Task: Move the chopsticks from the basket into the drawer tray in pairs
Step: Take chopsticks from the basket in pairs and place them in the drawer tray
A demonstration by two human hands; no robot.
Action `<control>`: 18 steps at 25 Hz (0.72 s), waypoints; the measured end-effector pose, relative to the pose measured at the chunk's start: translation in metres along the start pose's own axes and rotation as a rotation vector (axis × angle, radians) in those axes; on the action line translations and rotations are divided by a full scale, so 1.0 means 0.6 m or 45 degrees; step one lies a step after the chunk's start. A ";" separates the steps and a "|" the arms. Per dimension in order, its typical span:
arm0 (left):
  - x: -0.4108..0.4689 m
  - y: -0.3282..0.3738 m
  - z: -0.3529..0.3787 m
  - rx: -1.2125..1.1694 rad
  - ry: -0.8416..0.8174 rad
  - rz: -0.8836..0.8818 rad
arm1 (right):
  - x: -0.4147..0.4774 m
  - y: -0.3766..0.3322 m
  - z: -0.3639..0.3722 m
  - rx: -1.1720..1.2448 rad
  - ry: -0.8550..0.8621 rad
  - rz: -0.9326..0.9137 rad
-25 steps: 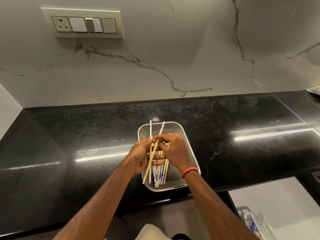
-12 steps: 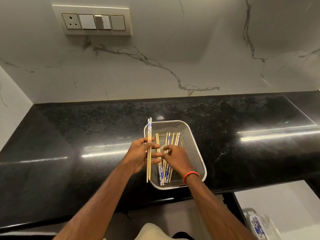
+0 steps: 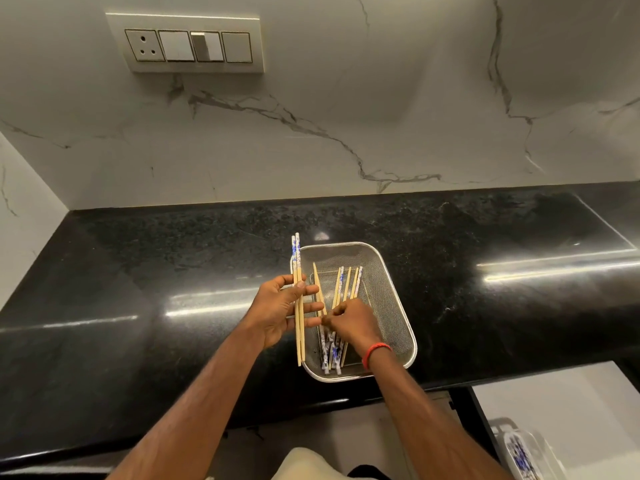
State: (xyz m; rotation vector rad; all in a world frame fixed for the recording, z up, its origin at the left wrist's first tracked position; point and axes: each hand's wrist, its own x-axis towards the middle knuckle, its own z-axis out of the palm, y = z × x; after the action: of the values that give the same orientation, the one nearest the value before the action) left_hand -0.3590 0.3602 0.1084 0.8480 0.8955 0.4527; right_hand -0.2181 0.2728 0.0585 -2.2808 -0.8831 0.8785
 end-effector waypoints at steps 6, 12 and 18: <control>0.006 0.002 0.002 0.002 -0.059 -0.031 | -0.014 -0.015 -0.070 0.846 0.191 -0.231; 0.011 -0.010 0.021 0.038 -0.145 -0.079 | -0.023 -0.061 -0.047 0.457 0.184 -0.569; 0.016 -0.022 0.024 0.104 -0.164 -0.020 | -0.017 -0.051 -0.035 0.274 0.266 -0.620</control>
State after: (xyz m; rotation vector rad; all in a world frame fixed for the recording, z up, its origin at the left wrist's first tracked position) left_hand -0.3418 0.3524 0.0982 0.9340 0.8052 0.3455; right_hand -0.2202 0.2800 0.0964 -1.8167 -1.1207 0.4814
